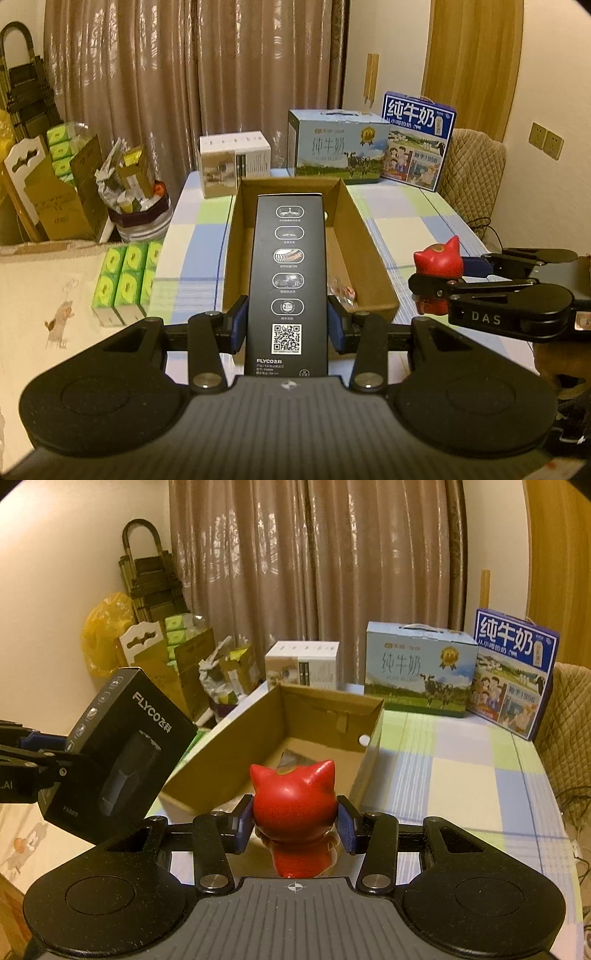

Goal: Organize objects
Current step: 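Carry the FLYCO box with the left tool and the cat toy with the right tool to the box, then lower the FLYCO box into the cardboard box and open the left tool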

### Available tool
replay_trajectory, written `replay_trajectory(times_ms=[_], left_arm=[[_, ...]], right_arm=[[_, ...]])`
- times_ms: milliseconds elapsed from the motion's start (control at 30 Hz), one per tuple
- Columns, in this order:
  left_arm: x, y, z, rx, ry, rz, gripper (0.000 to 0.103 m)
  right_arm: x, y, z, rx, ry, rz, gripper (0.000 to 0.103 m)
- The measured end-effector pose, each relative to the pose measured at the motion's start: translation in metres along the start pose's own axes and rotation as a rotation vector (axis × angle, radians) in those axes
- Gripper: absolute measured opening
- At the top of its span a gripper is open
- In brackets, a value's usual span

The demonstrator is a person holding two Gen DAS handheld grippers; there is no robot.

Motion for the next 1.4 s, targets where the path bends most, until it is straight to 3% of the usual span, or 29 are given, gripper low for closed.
replay_trajectory(times_ms=[367, 867, 900, 933, 967, 1400], left_arm=[[0.054, 0.008, -0.051, 0.004, 0.025, -0.009, 0.038], [0.077, 0.014, -0.143, 0.026, 0.092, -0.025, 0.039], [0.078, 0.014, -0.149, 0.022, 0.089, -0.023, 0.041], [0.079, 0.016, -0.155, 0.028, 0.088, -0.016, 0.055], [0.079, 0.018, -0.160, 0.040, 0.089, -0.005, 0.059], [0.058, 0.022, -0.153, 0.052, 0.109, -0.011, 0.060]], right_arm=[[0.021, -0.009, -0.032, 0.019, 0.033, 0.002, 0.043], [0.018, -0.035, -0.083, 0.032, 0.080, -0.037, 0.043], [0.017, -0.036, -0.084, 0.033, 0.081, -0.039, 0.043], [0.017, -0.037, -0.086, 0.034, 0.082, -0.040, 0.043], [0.016, -0.038, -0.086, 0.034, 0.083, -0.041, 0.043], [0.016, -0.028, -0.075, 0.040, 0.080, -0.044, 0.043]])
Point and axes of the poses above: each gripper's, at about its wrist camera, not at the fingertips, and z roughly against the way its jaws point, y to its left, x to its top, the point moved 2 cm from there along -z, roughly the way its jaws point, and after that the axes turned 9 degrees about z, right-handed, at the moved point
